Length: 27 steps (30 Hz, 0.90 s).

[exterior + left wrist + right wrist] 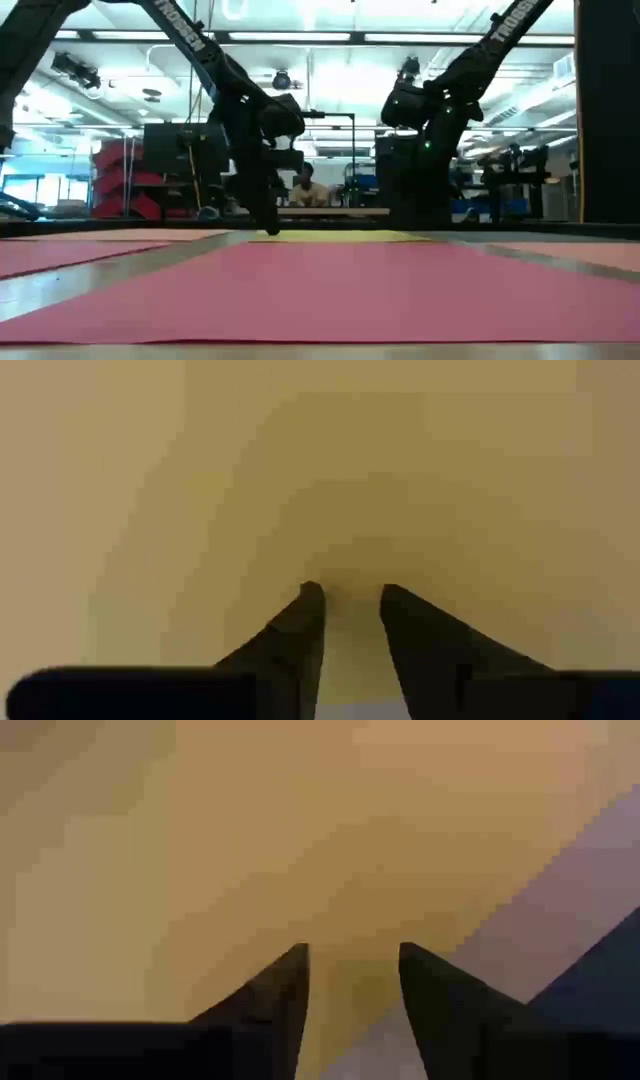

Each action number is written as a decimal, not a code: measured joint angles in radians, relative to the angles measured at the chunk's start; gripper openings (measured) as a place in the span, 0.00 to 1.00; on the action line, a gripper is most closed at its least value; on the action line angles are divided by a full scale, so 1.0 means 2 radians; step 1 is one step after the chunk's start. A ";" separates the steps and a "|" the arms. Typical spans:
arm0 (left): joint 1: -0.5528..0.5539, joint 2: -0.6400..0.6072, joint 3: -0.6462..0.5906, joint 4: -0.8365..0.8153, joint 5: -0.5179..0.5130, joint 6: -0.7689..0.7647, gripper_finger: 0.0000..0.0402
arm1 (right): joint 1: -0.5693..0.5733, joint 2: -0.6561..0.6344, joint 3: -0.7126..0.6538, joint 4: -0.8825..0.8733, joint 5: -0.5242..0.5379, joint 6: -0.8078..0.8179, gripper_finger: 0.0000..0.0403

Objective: Organize paper
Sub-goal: Stack the yellow paper on top of the yellow paper

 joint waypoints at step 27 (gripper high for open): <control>0.071 -0.071 0.010 -0.126 0.039 -0.039 0.22 | -0.022 0.000 0.070 -0.093 -0.003 -0.054 0.29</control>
